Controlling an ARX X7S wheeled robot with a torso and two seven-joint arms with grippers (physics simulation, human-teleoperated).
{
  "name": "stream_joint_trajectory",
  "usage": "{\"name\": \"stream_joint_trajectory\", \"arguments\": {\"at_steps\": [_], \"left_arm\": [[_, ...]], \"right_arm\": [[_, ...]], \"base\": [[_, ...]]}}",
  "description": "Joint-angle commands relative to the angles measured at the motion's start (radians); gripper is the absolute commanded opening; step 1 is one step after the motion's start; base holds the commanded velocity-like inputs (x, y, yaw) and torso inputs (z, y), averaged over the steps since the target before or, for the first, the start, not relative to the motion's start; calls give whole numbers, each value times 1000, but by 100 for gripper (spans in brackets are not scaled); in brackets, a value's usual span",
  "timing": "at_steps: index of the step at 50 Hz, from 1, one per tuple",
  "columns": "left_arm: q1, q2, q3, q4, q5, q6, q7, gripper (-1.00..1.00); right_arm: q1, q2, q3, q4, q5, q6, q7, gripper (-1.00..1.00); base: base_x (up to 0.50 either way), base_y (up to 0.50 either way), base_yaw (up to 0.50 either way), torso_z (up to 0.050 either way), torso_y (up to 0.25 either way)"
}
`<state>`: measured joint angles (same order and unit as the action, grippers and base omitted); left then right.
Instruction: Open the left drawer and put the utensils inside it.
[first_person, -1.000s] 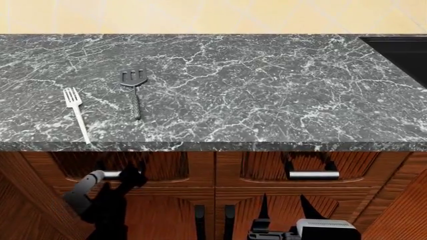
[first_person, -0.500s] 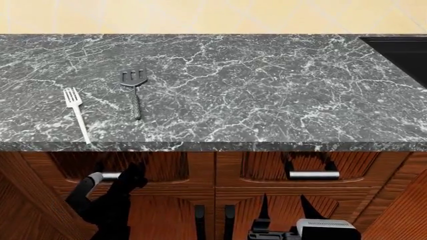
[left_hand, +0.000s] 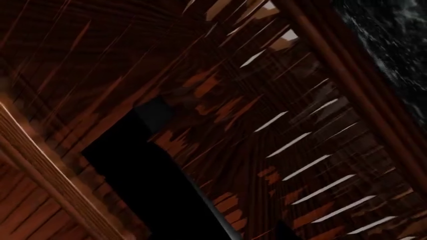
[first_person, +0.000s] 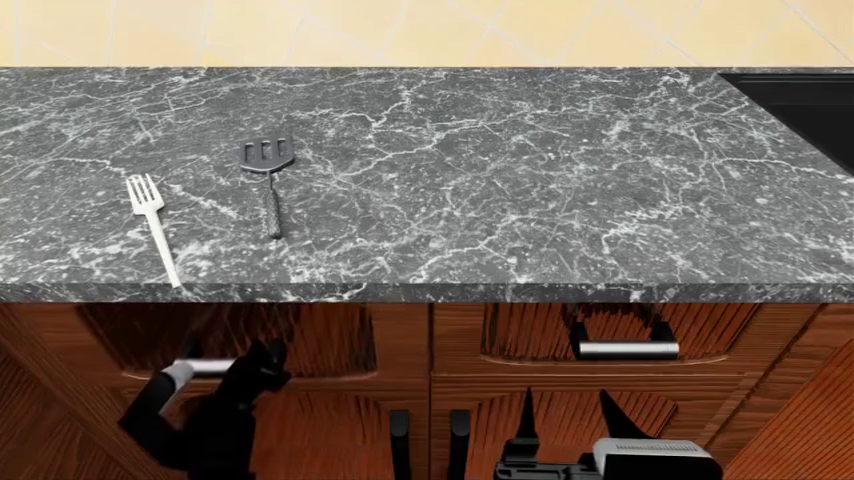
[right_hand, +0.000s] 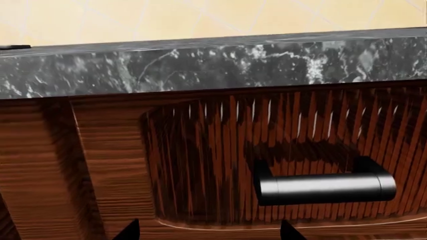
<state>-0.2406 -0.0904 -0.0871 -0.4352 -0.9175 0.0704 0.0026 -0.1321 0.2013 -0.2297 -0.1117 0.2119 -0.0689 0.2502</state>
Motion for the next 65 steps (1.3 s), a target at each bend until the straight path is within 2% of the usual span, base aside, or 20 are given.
{"name": "stream_joint_trajectory", "arguments": {"at_steps": [1,9,12,23,33,42,49,57,58,65], "left_arm": [[49,-41,17,211,-9,-27,-2,-100],[86,-58,38,352,-7,-71,-99,-100],[144,-59,45,432,-6,-66,-115,-100],[527,-35,59,831,28,30,-153,-100],[783,-2,91,1041,93,123,-150,-100],[857,-22,93,1105,118,151,-157,-100],[937,-5,110,1089,147,213,-107,-100],[994,-3,126,1125,170,243,-120,-100],[997,-6,127,1128,166,244,-123,100],[1007,-10,122,1133,152,264,-148,100]], "right_arm": [[2,2,4,-14,-10,12,4,100],[-27,29,17,-92,18,33,17,100],[-75,46,18,-166,23,31,26,100],[-362,144,108,-406,38,-59,62,100],[-526,160,193,-433,34,-190,86,100],[-495,154,260,-411,51,-155,147,100],[-554,158,277,-419,64,-209,135,100],[-613,161,299,-425,81,-269,118,100],[-617,161,301,-424,83,-273,117,100],[-626,160,301,-427,87,-285,108,100]], "base": [[0,0,0,0,10],[0,0,0,2,4],[0,0,0,3,4],[0,0,0,2,3],[0,0,0,1,2],[0,0,0,2,2],[0,0,0,1,1],[-1,-4,-3,1,3],[0,-4,-3,0,0],[0,0,0,1,1]]}}
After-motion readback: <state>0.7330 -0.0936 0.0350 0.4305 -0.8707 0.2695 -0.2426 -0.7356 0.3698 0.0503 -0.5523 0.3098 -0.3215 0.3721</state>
